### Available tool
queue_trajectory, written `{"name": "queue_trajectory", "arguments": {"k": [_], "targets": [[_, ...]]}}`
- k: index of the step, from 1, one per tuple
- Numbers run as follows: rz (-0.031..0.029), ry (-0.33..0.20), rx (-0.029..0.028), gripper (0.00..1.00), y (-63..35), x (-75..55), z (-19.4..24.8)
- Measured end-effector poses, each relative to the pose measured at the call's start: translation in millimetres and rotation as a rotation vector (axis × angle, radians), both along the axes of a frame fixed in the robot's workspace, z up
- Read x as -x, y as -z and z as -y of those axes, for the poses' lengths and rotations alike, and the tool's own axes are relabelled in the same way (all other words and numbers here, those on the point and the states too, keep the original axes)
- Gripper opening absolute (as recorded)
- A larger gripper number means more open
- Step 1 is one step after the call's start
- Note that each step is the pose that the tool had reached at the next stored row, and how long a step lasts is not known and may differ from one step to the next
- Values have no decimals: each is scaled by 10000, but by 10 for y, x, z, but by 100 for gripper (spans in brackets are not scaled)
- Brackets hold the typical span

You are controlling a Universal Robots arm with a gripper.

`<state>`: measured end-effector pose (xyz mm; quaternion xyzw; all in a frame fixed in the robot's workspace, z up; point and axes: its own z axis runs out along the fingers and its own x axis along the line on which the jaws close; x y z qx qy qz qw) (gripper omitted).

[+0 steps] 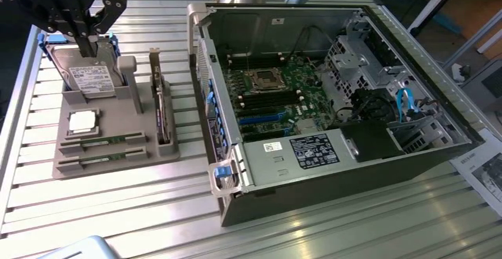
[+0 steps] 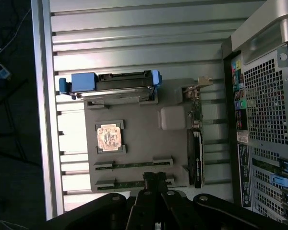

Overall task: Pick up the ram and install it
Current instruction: 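Pick up the ram and move it above insertion slot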

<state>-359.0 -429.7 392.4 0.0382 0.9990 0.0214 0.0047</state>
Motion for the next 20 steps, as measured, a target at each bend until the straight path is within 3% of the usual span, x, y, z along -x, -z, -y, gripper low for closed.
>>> {"name": "queue_trajectory", "arguments": {"k": [12, 20], "targets": [[1, -117, 0, 10, 0, 0, 1], [0, -963, 0, 10, 0, 0, 10]]}}
